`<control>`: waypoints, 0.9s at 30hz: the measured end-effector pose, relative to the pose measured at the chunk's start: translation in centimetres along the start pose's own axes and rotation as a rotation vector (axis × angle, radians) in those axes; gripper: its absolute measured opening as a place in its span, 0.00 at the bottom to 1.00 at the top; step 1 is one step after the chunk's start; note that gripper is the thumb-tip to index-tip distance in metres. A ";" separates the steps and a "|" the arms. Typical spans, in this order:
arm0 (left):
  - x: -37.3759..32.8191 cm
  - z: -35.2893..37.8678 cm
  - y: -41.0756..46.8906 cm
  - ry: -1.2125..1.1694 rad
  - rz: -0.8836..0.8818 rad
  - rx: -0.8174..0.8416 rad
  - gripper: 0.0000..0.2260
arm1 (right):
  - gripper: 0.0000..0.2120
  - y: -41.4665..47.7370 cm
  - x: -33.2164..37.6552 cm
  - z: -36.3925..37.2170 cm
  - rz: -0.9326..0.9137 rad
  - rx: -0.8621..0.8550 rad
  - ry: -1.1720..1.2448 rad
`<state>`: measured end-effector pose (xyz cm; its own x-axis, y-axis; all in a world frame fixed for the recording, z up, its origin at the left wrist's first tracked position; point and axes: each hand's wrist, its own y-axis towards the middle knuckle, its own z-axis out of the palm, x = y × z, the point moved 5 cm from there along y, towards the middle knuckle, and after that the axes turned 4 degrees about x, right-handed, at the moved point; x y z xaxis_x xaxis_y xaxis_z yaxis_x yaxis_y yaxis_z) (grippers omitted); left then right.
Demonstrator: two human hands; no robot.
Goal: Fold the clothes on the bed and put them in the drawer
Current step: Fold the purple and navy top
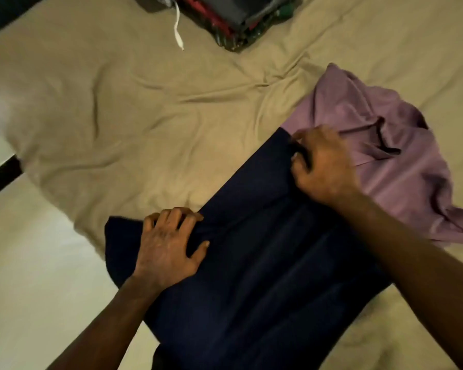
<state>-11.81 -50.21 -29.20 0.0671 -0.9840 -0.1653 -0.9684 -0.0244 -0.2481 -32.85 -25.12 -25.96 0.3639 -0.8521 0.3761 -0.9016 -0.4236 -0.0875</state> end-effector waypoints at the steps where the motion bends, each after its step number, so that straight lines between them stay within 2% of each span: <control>1: 0.5 -0.2 -0.8 0.012 -0.042 -0.009 0.22 | 0.22 -1.4 2.5 2.2 -0.175 0.138 0.018; 3: 2.0 -0.8 -2.1 0.033 -0.123 -0.031 0.22 | 0.27 -4.2 6.3 6.3 -0.434 0.332 -0.114; 5: 4.0 -1.5 -2.6 0.092 -0.169 -0.030 0.22 | 0.28 -5.5 8.2 8.7 -0.521 0.386 -0.233; 10: 6.9 -3.0 -1.8 0.153 -0.118 0.143 0.18 | 0.16 -5.3 8.9 9.3 -0.440 0.184 -0.287; 13: 5.2 -5.4 -3.6 0.111 -0.091 0.024 0.16 | 0.14 -6.0 9.4 8.3 -0.450 0.101 -0.270; 16: 2.5 -6.6 -7.2 0.157 -0.087 -0.109 0.18 | 0.11 -7.3 9.5 7.5 -0.510 -0.003 -0.243; 19: -0.1 -4.9 -10.4 0.002 -0.006 -0.032 0.19 | 0.09 -8.7 9.3 7.2 -0.558 -0.035 -0.286; 21: -0.5 -3.8 -11.8 -0.197 -0.116 0.048 0.18 | 0.11 -9.3 9.1 7.4 -0.563 0.042 -0.343; 23: 1.0 -3.1 -12.7 -0.331 -0.342 -0.018 0.19 | 0.14 -9.9 8.9 7.9 -0.576 0.160 -0.401; 25: 3.1 -2.3 -13.0 -0.308 -0.474 -0.137 0.16 | 0.18 -10.4 9.1 8.4 -0.606 0.249 -0.418; 27: 4.8 -1.1 -12.6 -0.253 -0.539 -0.120 0.18 | 0.23 -10.9 9.7 8.9 -0.652 0.309 -0.387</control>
<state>0.40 -54.82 -25.83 0.5963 -0.7554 -0.2716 -0.8016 -0.5419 -0.2525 -17.44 -31.54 -29.58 0.8989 -0.4270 0.0986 -0.3964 -0.8881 -0.2327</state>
